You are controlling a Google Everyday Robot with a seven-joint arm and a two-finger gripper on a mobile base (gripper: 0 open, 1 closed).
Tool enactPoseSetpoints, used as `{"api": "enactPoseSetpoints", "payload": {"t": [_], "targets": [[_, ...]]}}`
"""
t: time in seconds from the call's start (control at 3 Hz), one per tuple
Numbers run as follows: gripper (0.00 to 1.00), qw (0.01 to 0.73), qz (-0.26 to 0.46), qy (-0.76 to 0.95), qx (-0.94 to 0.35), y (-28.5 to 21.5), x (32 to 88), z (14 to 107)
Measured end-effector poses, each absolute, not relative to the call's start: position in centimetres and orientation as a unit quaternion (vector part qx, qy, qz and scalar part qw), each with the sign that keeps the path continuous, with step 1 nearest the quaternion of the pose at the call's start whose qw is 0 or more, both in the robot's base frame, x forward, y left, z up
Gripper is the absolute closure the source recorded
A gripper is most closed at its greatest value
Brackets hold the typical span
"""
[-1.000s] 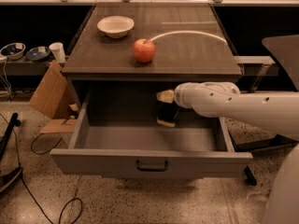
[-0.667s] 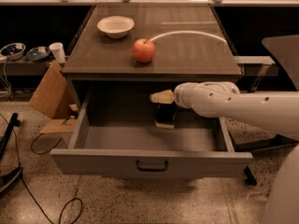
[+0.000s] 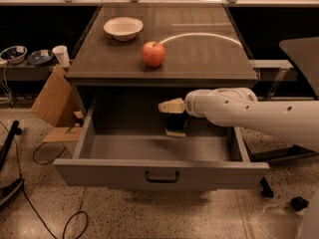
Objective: Place sponge into top drawer
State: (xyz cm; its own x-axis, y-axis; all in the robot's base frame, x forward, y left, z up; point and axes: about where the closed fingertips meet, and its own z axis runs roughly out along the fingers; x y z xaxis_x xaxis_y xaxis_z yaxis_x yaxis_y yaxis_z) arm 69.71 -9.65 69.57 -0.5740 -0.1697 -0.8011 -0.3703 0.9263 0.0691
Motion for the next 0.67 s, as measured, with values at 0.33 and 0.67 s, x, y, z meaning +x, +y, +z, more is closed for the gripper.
{"api": "enactPoseSetpoints", "payload": {"t": [0.33, 0.67], "targets": [[0.00, 0.422, 0.111, 0.884, -0.166, -10.0, 68.2, 69.3], [0.00, 0.405, 0.106, 0.890, -0.183, -10.8, 66.5, 69.2]]}}
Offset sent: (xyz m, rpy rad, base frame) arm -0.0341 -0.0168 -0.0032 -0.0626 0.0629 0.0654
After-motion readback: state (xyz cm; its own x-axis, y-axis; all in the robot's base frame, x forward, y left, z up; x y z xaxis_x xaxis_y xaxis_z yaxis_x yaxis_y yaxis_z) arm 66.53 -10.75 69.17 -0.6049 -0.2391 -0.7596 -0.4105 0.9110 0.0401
